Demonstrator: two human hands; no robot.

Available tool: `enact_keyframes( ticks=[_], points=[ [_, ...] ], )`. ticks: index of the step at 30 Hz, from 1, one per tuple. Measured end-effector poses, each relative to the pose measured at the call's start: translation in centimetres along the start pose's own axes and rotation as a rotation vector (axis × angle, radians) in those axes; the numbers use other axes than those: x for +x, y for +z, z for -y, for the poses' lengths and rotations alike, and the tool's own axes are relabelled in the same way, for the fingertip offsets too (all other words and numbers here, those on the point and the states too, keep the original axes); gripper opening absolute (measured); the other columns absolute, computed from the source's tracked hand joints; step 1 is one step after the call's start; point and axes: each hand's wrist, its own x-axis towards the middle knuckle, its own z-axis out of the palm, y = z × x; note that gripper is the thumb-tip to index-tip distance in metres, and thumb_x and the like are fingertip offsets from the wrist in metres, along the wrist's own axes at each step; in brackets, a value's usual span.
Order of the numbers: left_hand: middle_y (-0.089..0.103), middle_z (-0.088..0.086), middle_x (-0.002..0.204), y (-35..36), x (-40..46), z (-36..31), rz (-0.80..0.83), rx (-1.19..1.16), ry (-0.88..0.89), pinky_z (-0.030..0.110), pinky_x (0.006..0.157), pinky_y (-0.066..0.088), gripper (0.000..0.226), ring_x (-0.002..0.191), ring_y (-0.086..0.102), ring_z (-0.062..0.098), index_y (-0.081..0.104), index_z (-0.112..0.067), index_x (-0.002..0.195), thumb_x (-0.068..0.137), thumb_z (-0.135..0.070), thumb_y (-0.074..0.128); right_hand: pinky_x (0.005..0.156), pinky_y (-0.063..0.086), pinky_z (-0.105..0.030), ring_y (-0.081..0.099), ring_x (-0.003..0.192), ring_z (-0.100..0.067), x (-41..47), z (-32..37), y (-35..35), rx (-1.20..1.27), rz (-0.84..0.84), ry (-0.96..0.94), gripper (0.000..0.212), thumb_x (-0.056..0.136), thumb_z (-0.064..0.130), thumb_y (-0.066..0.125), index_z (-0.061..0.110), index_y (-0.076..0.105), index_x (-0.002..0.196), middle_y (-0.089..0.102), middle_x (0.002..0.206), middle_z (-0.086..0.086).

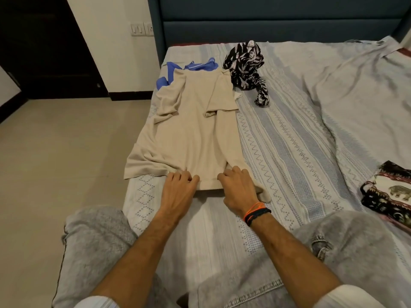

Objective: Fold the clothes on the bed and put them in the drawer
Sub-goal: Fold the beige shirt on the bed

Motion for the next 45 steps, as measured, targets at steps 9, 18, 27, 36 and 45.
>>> enact_keyframes(
  ticks=[9,18,27,36,45],
  points=[
    [0.066,0.002,0.090,-0.9,-1.8,-0.8,0.016,-0.158,-0.040,0.036,0.064,0.041,0.045,0.071,0.059,0.025,0.064,-0.021,0.102,0.064,-0.040,0.076,0.069,0.042,-0.040,0.056,0.076,-0.028,-1.8,1.3,0.1,0.103,0.018,-0.072,0.017,0.078,0.019,0.054,0.015,0.058,0.094,0.059,0.093,-0.005],
    [0.062,0.006,0.090,-0.7,-2.4,-0.2,0.044,-0.281,-0.076,0.028,0.052,0.037,0.037,0.059,0.057,0.026,0.067,-0.018,0.086,0.058,-0.038,0.081,0.066,0.039,-0.036,0.060,0.087,-0.030,-2.1,2.4,-0.5,0.135,0.117,-0.096,0.015,0.089,0.014,0.052,0.012,0.053,0.104,0.057,0.101,-0.008],
    [0.062,0.003,0.081,0.1,-1.7,-2.4,0.017,-0.364,0.061,0.033,0.062,0.035,0.030,0.068,0.055,0.025,0.067,-0.016,0.086,0.060,-0.007,0.079,0.072,0.041,-0.035,0.057,0.096,-0.029,-2.5,2.2,-0.2,0.023,0.166,0.044,0.031,0.078,0.013,0.059,0.011,0.049,0.108,0.055,0.108,-0.011],
    [0.053,-0.002,0.056,-0.1,-0.7,-3.0,0.001,-0.480,-0.193,0.028,0.054,0.028,0.010,0.051,0.050,0.024,0.058,-0.019,0.064,0.059,-0.010,0.056,0.083,0.039,-0.040,0.059,0.097,-0.028,-1.7,0.6,-0.7,-0.124,0.183,0.208,0.037,0.077,0.021,0.068,0.015,0.054,0.111,0.058,0.110,-0.006],
    [0.062,-0.004,0.078,-0.9,-0.8,-3.0,0.165,-0.235,-0.001,0.038,0.072,0.039,0.028,0.072,0.054,0.021,0.062,-0.024,0.084,0.060,-0.030,0.075,0.071,0.048,-0.030,0.063,0.080,-0.011,-1.6,-2.6,-3.4,0.385,0.239,0.302,0.053,0.061,0.077,0.062,0.031,0.064,0.085,0.066,0.080,0.013]
  ],
)
